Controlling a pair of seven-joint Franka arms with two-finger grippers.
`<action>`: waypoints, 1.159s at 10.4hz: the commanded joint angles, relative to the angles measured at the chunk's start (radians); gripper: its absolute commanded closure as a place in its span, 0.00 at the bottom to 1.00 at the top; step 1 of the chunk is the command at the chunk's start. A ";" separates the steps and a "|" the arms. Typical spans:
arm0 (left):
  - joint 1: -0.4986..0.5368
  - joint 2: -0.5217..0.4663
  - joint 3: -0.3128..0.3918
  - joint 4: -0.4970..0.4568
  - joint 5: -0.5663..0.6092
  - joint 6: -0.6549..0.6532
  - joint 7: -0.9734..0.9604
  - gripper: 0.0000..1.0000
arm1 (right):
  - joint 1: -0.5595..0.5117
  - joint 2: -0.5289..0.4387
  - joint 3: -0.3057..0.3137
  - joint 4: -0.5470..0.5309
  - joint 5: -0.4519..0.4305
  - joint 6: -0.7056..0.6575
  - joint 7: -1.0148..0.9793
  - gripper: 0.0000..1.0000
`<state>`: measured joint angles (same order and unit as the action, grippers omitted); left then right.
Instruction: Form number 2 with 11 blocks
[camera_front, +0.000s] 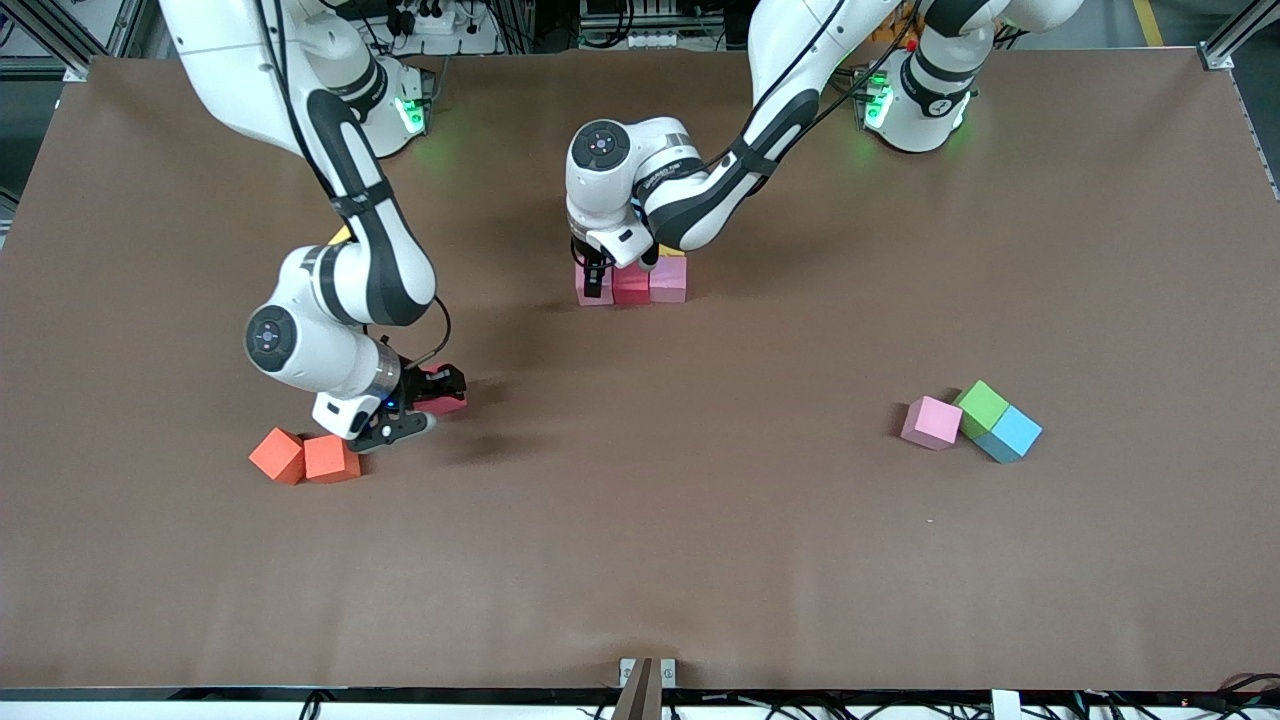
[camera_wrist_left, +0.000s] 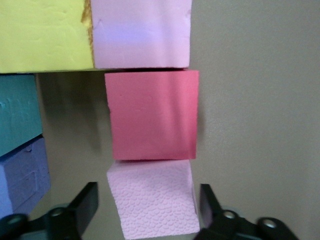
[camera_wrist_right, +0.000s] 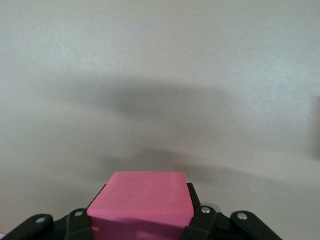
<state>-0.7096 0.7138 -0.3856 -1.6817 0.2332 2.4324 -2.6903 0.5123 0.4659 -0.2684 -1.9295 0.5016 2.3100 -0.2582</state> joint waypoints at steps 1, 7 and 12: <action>-0.013 0.010 0.011 0.025 0.025 -0.015 0.003 0.00 | 0.024 -0.053 0.006 -0.020 -0.024 -0.015 0.165 0.82; -0.025 -0.028 0.004 0.024 0.031 -0.016 0.023 0.00 | -0.041 -0.069 0.186 -0.020 -0.281 0.035 0.534 0.84; -0.021 -0.117 -0.019 0.017 0.031 -0.183 0.195 0.00 | -0.037 -0.062 0.206 -0.026 -0.281 0.043 0.583 0.83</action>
<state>-0.7313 0.6539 -0.4032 -1.6501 0.2448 2.3218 -2.5503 0.4972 0.4182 -0.0855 -1.9380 0.2492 2.3424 0.2941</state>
